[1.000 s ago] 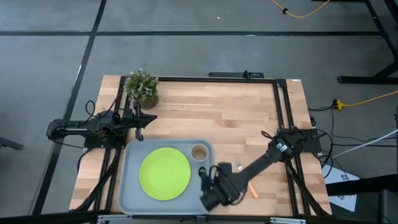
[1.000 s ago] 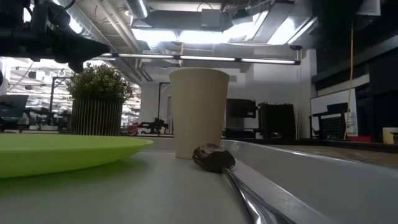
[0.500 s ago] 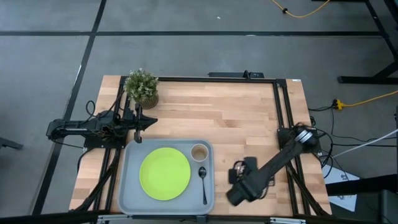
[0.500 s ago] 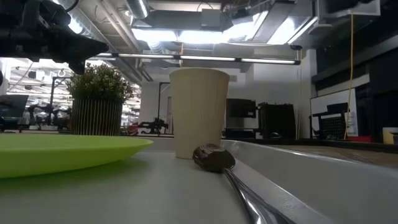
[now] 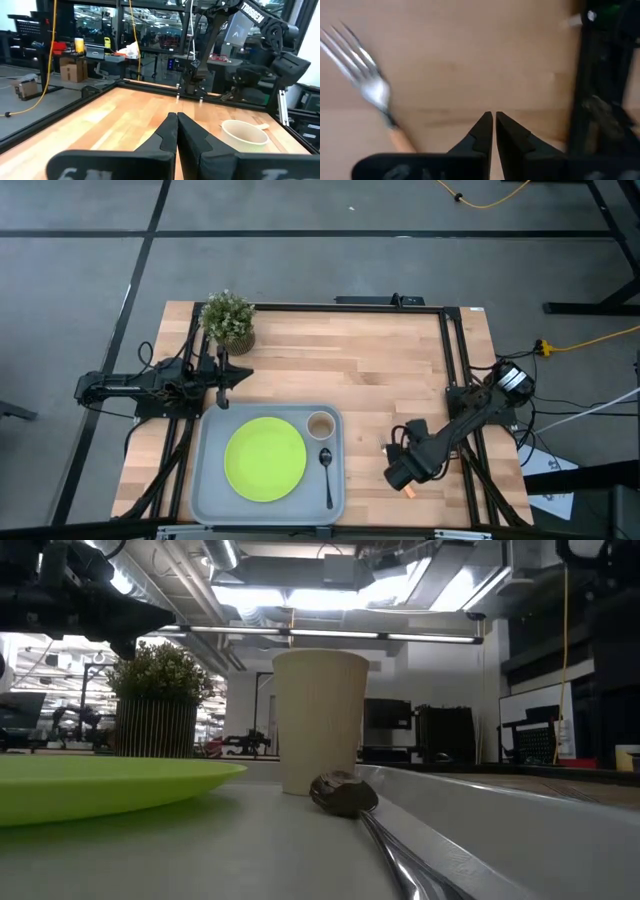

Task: Pick and place plate/cup/fork/spoon on tray
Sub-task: Put the fork on the left side of the spoon on the serving tray

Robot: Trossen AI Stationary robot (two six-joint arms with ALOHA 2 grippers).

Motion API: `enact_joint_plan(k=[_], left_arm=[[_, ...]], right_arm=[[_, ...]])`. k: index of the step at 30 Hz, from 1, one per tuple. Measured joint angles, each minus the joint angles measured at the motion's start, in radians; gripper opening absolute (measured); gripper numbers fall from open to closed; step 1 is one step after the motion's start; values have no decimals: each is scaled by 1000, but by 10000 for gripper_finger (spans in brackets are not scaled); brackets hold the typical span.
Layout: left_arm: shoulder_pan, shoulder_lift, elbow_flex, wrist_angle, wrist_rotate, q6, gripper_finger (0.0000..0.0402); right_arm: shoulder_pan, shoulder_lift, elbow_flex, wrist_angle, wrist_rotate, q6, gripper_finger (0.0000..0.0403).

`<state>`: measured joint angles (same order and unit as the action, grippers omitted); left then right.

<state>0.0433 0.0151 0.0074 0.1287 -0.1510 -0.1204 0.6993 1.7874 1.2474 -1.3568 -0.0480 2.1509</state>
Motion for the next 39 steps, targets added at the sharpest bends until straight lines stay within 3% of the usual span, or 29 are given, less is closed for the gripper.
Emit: enact_joint_plan(k=[4,9,16,20,23,39], left_arm=[[0,0,0,3,-94,0,0],[0,0,0,36,-236,-1,0],[0,0,0,40,-222,-8,0],[0,0,0,40,-222,-6,0],[0,0,0,40,-222,-1,0],[0,0,0,40,-222,-2,0]], right_arm=[[3,0,-3,12,-47,-53,27],[29,0,-2,20,84,-50,33],[54,0,-1,97,240,-51,103],[54,0,-1,174,257,-205,131],[54,0,-1,217,257,-276,135],[54,8,-14,391,266,-268,135]])
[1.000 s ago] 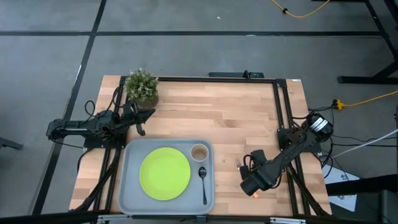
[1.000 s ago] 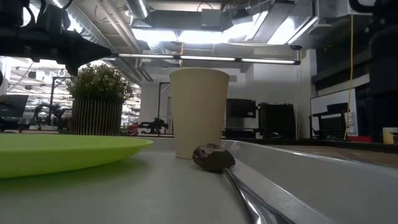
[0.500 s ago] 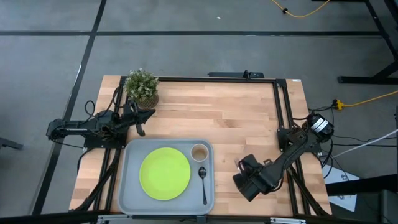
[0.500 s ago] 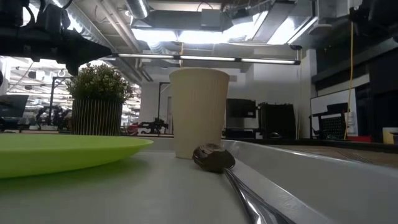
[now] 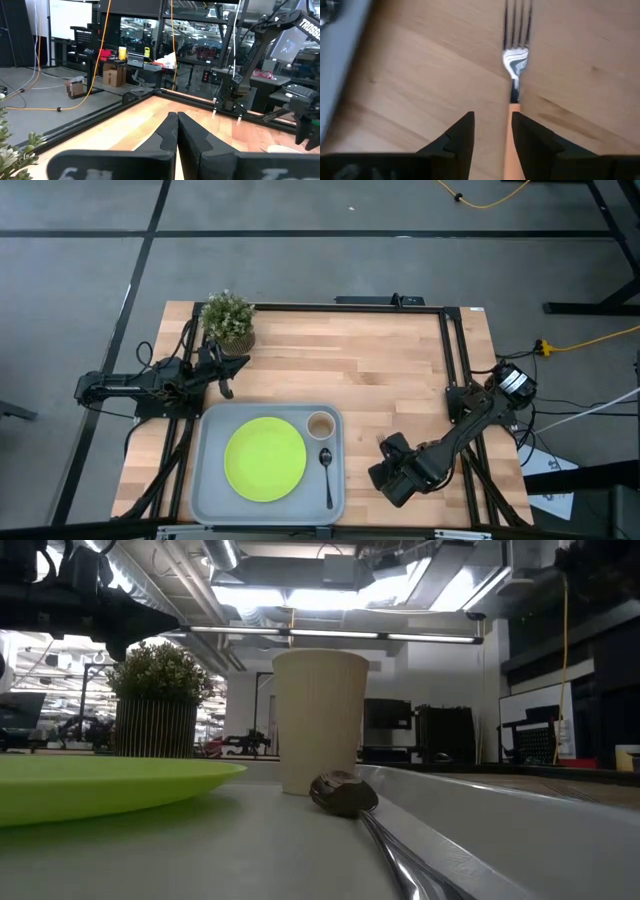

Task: Pick and place plate/cup/fork/spoon on tray
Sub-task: Put the fork on the left side of the spoon on the serving tray

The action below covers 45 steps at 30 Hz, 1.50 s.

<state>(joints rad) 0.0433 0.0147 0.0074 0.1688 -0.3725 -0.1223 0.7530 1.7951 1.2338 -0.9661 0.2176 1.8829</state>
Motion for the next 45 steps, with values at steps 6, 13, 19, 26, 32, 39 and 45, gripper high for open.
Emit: enact_joint_plan(k=[6,13,19,26,32,39,45], left_arm=[[0,0,0,0,0,-2,0],[0,0,0,0,0,-2,0],[0,0,0,0,0,0,0],[0,0,0,-2,0,1,0],[0,0,0,-3,0,1,0],[0,0,0,-4,0,1,0],[0,0,0,-4,0,1,0]], right_arm=[[0,1,-72,49,-52,0,135],[0,1,-160,173,-121,-2,135],[0,1,-195,232,-123,-4,135],[-4,-7,-254,275,-208,-8,135],[-6,-4,-251,264,-224,-9,109],[-27,-4,-251,263,-246,-3,45],[-52,-3,-252,269,-260,-3,45]])
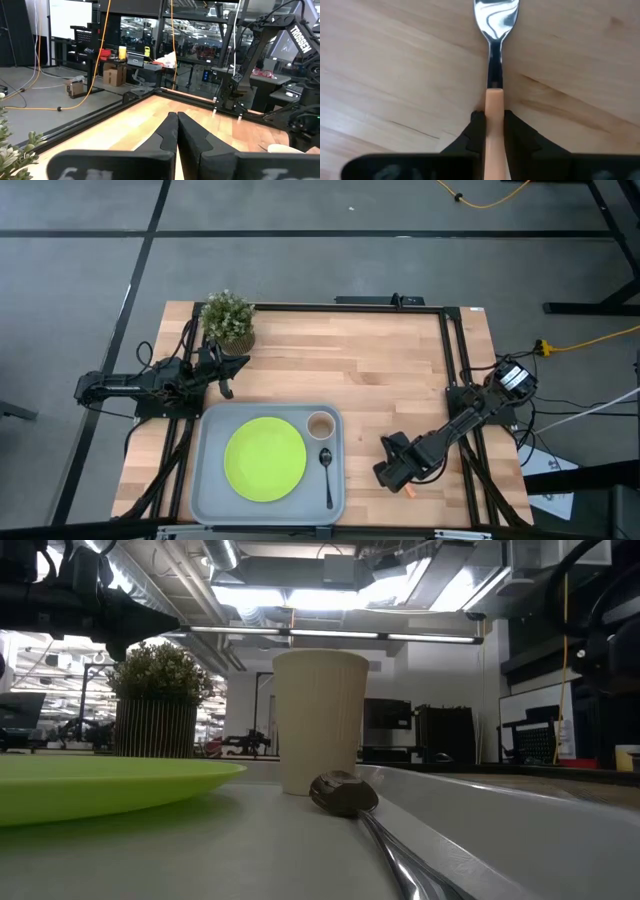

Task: Pick and place plate/cup/fork/spoon on tray
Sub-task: Put the fork on the left side of the spoon on the serving tray

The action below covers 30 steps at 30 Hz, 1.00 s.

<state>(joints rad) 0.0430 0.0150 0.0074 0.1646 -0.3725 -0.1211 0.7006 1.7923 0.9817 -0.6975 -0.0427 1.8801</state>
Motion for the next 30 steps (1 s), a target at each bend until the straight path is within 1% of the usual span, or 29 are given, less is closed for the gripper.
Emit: enact_joint_plan(k=[4,9,10,16,18,21,27,30], left_arm=[[0,0,0,-8,0,0,0],[0,0,0,-45,0,-1,0],[0,0,0,-58,0,-1,0],[0,0,0,-80,0,-3,0],[0,0,0,-80,0,-3,0],[0,0,0,-80,0,-3,0],[0,0,0,-80,0,-3,0],[0,0,0,-83,0,-3,0]], right_arm=[[-13,3,19,-12,-2,-1,45],[-16,14,114,-66,18,17,45],[-16,10,136,-74,27,29,45],[-16,9,260,-83,172,56,45],[-20,9,294,-83,178,57,45],[-24,18,335,-36,174,84,45],[-28,126,422,132,180,109,45],[-40,204,500,139,176,128,45]])
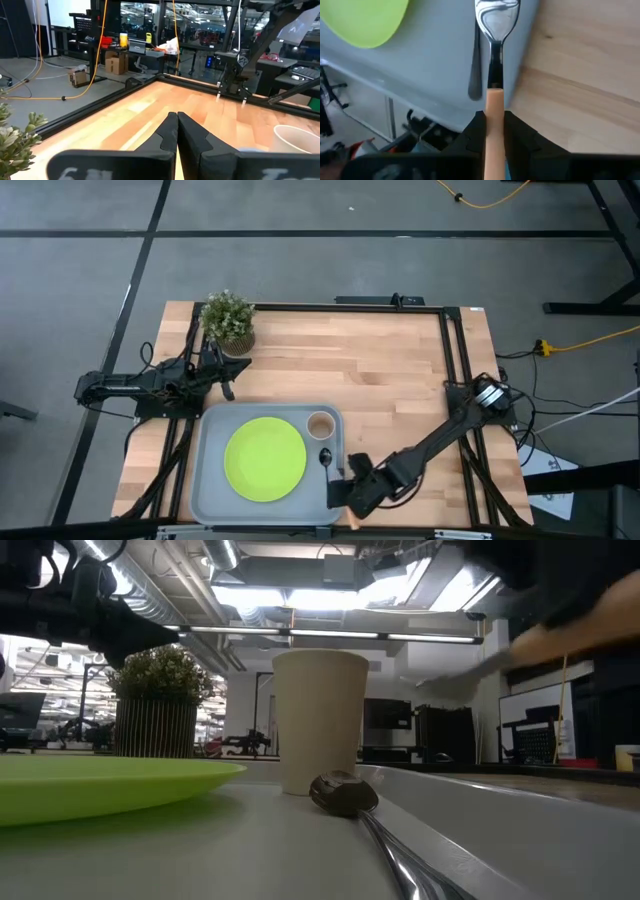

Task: Pick and place plate/cup/fork/spoon on tray
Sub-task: Put the fork on the left side of the spoon on the serving tray

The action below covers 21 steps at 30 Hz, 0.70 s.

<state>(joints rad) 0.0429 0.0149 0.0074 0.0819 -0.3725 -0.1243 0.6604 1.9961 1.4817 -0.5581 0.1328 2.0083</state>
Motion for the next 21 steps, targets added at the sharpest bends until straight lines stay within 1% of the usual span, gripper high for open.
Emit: enact_joint_plan(k=[5,12,15,19,21], left_arm=[[0,0,0,-18,0,0,0],[0,0,0,-18,1,-1,0],[0,0,0,-18,1,-4,0],[0,0,0,-18,1,-4,0],[0,0,0,-18,1,-6,0]], right_arm=[[-39,93,126,0,-2,-5,45],[-106,198,261,-12,-40,-71,45],[-130,244,295,-13,-67,-75,45],[-147,291,325,-14,-71,-41,45],[-149,307,332,-9,-54,-19,45]])
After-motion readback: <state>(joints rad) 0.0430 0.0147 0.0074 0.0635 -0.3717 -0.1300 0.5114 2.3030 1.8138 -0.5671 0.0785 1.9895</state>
